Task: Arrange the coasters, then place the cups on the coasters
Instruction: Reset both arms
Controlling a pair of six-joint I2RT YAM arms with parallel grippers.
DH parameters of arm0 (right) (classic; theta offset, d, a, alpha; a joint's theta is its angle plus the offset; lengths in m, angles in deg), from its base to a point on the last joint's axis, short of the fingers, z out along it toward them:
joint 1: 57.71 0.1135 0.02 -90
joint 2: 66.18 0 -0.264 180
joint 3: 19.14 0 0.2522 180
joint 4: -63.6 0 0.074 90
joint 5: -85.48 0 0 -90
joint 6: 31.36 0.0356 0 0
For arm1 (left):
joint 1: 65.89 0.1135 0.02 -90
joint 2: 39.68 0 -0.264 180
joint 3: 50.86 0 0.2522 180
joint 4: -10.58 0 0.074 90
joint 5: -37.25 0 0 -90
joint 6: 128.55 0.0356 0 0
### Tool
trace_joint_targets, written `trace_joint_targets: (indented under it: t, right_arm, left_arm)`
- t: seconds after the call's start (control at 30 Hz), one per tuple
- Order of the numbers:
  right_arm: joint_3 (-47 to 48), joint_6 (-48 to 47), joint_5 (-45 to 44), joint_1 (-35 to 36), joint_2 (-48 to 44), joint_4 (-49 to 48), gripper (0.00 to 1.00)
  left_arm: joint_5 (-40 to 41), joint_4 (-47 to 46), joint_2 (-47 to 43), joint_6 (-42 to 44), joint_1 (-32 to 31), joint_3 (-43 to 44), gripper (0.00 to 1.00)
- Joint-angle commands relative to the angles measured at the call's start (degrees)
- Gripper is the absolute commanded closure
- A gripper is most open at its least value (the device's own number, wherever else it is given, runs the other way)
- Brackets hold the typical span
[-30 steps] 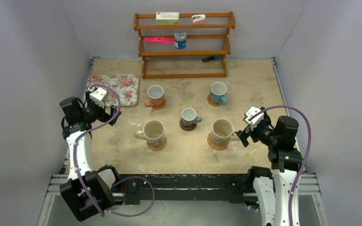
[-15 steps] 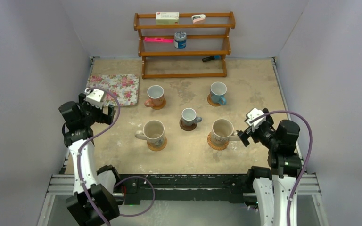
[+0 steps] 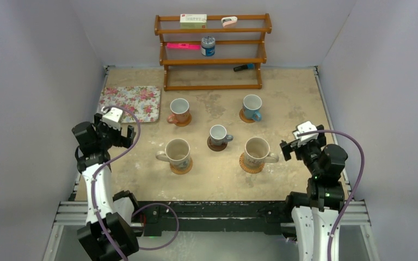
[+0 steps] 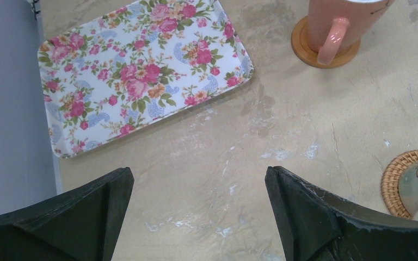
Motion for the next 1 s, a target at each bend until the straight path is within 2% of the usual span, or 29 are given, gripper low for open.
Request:
trace_joint_targets:
  t: [0.0, 0.23, 0.47, 0.57, 0.67, 0.73, 0.87, 0.97]
  right_arm:
    - [-0.83, 4.16, -4.92, 0.06, -0.4, -4.97, 0.01]
    - [-0.66, 4.39, -5.1, 0.04, -0.84, -4.07, 0.01]
    - [-1.19, 7.17, -11.75, 0.11, -0.74, -7.19, 0.01]
    - [-1.16, 8.39, -14.09, 0.09, -0.5, -8.34, 0.01]
    - [-1.24, 9.4, -15.43, 0.05, -0.34, -8.95, 0.01]
    - [-1.31, 9.62, -15.88, 0.06, -0.24, -9.14, 0.01]
    - [-1.49, 9.8, -16.41, 0.08, -0.31, -9.33, 0.01]
    - [-1.24, 10.28, -16.89, 0.06, -0.46, -9.33, 0.01]
  left_arm:
    - [-1.68, -2.63, 0.67, 0.61, 0.51, -0.78, 0.0]
    - [-2.31, -0.81, -1.62, 1.86, 0.49, -1.31, 0.0]
    - [2.79, -5.84, -2.99, -1.98, 0.06, -3.57, 0.0]
    - [6.74, -6.91, -0.61, -2.64, -2.99, -2.82, 0.0]
    - [17.46, -9.98, 0.94, -2.58, -11.66, -3.27, 0.0]
    - [21.01, -10.76, 1.48, -2.8, -15.59, -2.97, 0.0]
    - [22.1, -10.93, 0.39, -4.16, -16.2, -1.18, 0.0]
    - [22.56, -13.79, -4.84, -4.36, -16.13, -2.88, 0.0]
